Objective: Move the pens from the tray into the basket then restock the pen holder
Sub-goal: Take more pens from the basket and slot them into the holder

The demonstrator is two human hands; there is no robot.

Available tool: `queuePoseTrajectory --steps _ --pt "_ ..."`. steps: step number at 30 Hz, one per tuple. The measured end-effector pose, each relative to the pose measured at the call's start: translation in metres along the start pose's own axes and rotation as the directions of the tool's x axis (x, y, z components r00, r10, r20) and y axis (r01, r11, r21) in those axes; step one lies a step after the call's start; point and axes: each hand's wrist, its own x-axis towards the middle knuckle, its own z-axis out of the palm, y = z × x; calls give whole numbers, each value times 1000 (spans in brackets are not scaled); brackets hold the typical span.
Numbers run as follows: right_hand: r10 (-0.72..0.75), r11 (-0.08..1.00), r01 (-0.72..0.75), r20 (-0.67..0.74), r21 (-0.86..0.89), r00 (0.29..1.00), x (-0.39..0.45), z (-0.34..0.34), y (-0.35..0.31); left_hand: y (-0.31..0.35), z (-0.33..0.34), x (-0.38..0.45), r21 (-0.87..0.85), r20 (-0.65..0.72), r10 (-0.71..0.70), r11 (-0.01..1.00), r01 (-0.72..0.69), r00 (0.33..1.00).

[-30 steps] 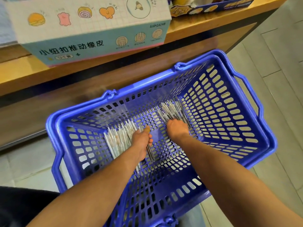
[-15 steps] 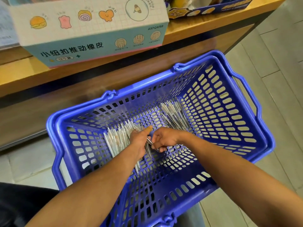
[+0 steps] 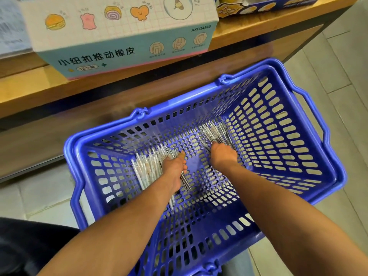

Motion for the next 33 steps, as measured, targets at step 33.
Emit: queuePoseTrajectory --steps 33 --pt "-4 1000 4 -83 -2 997 1 6 1 2 -1 1 -39 14 -67 997 67 998"
